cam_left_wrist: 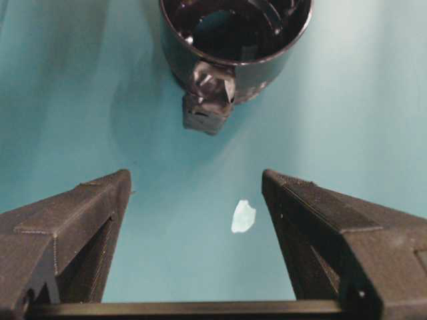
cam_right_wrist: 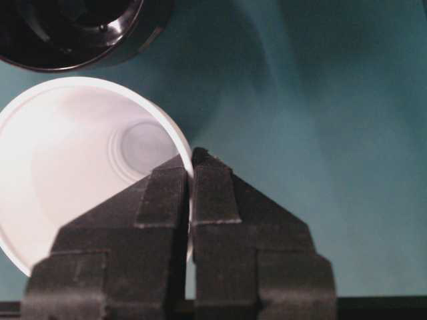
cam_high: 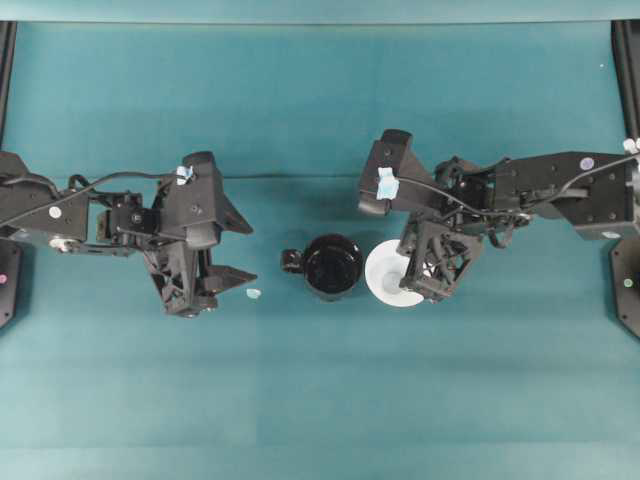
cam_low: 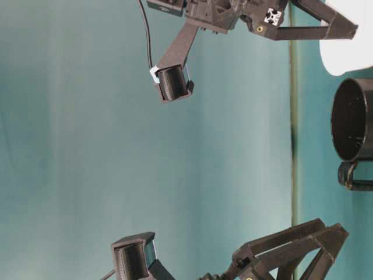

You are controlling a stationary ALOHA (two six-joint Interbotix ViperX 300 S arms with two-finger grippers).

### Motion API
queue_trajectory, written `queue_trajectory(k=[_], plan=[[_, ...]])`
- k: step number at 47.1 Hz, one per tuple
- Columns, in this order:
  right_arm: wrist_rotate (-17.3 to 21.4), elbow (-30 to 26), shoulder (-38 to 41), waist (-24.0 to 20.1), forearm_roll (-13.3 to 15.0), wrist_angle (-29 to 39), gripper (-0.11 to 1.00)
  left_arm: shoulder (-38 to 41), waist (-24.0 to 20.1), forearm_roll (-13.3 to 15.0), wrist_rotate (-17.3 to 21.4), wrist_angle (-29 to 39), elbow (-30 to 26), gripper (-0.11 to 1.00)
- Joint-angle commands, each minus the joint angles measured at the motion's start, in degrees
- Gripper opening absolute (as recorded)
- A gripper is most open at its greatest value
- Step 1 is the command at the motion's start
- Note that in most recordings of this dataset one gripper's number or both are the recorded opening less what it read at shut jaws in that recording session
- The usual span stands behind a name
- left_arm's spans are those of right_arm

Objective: Put a paper cup into the cup holder on your left arm.
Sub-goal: 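Lift the white cup with the right gripper and carry it left over the mug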

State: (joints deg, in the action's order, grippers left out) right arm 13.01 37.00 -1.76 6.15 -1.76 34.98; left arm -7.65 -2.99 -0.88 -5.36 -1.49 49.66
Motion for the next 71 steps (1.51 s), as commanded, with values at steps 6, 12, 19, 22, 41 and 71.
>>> queue_trajectory(k=[6, 12, 19, 22, 41, 71], plan=[[0.4, -0.9, -3.6, 0.4, -0.3, 3.2, -0.07, -0.4, 0.1, 0.0, -0.2, -0.3, -0.9, 0.87], [0.8, -1.4, -7.8, 1.5, -0.7, 5.5, -0.07, -0.4, 0.1, -0.1, -0.2, -0.3, -0.8, 0.87], [1.3, -4.0, -12.0, 2.3, -2.2, 13.3, -0.07, -0.4, 0.1, -0.1, -0.3, -0.3, -0.8, 0.87], [1.5, -5.5, -13.0, 2.3, -2.5, 16.0, -0.07, -0.4, 0.1, -0.1, -0.4, -0.3, -0.8, 0.87], [2.6, -18.5, -6.9, 1.9, -2.9, 18.7, -0.07, -0.4, 0.2, 0.0, -0.7, -0.3, -0.8, 0.87], [2.5, -23.5, 3.3, 1.2, -2.0, 14.6, -0.07, -0.3, 0.3, -0.1, -0.7, -0.5, -1.0, 0.87]])
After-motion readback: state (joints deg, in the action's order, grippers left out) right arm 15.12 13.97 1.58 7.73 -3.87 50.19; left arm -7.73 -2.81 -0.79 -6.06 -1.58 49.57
